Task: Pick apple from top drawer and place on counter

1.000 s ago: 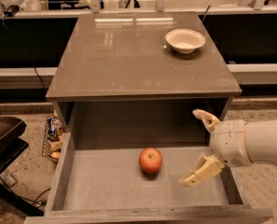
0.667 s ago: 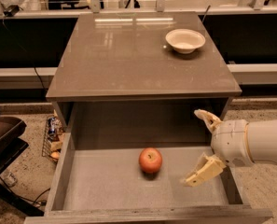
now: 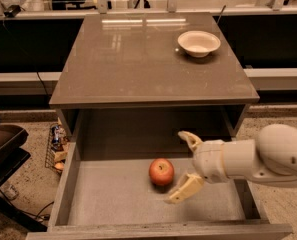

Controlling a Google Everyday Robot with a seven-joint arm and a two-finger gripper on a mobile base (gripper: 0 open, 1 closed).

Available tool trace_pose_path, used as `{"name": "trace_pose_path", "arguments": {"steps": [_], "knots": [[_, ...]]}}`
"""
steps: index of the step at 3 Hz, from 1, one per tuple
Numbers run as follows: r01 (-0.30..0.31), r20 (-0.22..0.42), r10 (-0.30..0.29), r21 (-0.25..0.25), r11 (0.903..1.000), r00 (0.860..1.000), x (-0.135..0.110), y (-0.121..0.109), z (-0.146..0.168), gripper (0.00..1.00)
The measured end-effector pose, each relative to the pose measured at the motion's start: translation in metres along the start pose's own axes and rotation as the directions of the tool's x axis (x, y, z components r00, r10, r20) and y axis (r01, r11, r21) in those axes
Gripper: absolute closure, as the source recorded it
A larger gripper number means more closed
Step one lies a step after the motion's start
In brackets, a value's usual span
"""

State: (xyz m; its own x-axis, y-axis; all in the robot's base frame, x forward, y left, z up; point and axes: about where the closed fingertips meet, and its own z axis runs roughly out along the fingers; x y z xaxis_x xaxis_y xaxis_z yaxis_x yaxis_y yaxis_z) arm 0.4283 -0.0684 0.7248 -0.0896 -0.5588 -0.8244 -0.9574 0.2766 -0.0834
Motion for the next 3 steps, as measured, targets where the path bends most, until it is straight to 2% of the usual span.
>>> {"name": "trace_pose_path", "arguments": {"steps": [1, 2, 3], "knots": [[0.021, 0.045, -0.019, -0.044, 0.9988, 0.999, 0.029, -0.002, 0.063, 0.00], [0.040, 0.046, -0.038, -0.042, 0.9983, 0.998, 0.045, -0.005, 0.088, 0.00], [0.068, 0.020, -0.068, 0.000, 0.9977, 0.997, 0.059, -0.018, 0.084, 0.00]]}}
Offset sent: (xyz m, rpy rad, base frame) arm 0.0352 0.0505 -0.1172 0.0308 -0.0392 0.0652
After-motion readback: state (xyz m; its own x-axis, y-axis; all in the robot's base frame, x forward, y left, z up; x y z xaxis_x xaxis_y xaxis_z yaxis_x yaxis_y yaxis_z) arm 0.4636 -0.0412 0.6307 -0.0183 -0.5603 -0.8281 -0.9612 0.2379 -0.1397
